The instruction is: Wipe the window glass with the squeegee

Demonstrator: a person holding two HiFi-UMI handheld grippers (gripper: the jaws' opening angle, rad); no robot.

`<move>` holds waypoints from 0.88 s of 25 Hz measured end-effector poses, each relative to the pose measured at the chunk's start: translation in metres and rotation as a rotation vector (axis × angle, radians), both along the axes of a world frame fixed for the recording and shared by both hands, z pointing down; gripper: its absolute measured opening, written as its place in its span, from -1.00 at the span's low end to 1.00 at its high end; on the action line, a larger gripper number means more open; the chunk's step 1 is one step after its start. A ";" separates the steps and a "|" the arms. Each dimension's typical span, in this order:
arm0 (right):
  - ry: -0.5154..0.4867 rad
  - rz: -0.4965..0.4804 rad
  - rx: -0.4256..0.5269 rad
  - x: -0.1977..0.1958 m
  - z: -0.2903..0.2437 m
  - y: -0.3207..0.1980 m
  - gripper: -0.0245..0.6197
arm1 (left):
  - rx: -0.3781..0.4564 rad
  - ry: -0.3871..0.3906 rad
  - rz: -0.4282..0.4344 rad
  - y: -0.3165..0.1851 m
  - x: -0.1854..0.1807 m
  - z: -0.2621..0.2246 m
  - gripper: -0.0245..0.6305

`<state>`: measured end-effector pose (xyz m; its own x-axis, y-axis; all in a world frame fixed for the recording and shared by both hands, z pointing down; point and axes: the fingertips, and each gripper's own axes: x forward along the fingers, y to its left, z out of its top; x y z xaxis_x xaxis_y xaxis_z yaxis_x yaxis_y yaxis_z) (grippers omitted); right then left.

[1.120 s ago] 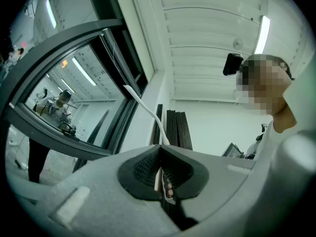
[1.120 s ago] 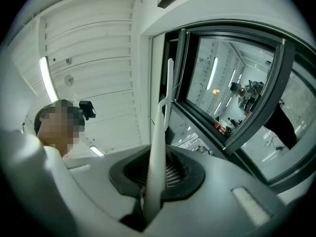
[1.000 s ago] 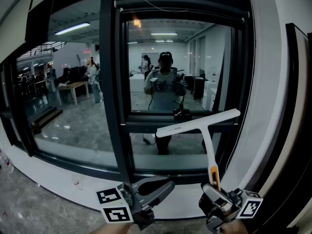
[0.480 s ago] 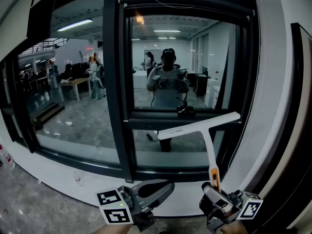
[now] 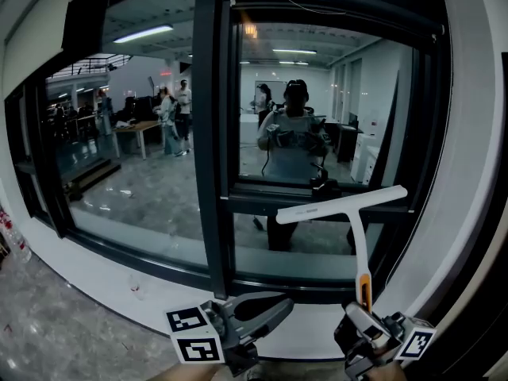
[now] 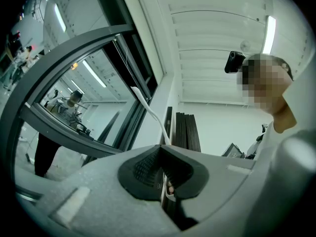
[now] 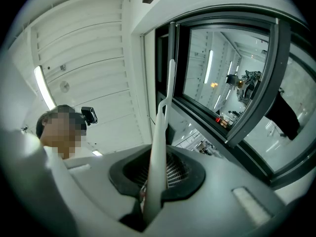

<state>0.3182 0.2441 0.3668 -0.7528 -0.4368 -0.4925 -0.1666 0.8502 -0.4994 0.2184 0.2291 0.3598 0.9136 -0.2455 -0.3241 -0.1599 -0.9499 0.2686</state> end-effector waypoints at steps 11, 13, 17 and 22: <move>0.079 0.006 0.004 -0.011 0.009 -0.103 -0.78 | 0.009 0.008 -0.022 -0.101 -0.018 0.000 -0.93; 0.085 0.008 0.022 -0.019 0.004 -0.128 -0.78 | 0.012 0.007 -0.021 -0.127 -0.025 -0.003 -0.94; 0.058 0.024 0.057 -0.032 -0.015 -0.183 -0.78 | 0.021 -0.002 -0.007 -0.184 -0.038 -0.012 -0.93; 0.010 0.015 0.076 -0.046 -0.033 -0.246 -0.78 | 0.069 -0.012 0.011 -0.245 -0.053 -0.029 -0.93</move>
<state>0.2724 -0.0023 0.3342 -0.7513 -0.4099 -0.5173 -0.1844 0.8829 -0.4317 0.1654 -0.0161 0.3310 0.9200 -0.2128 -0.3291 -0.1522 -0.9678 0.2004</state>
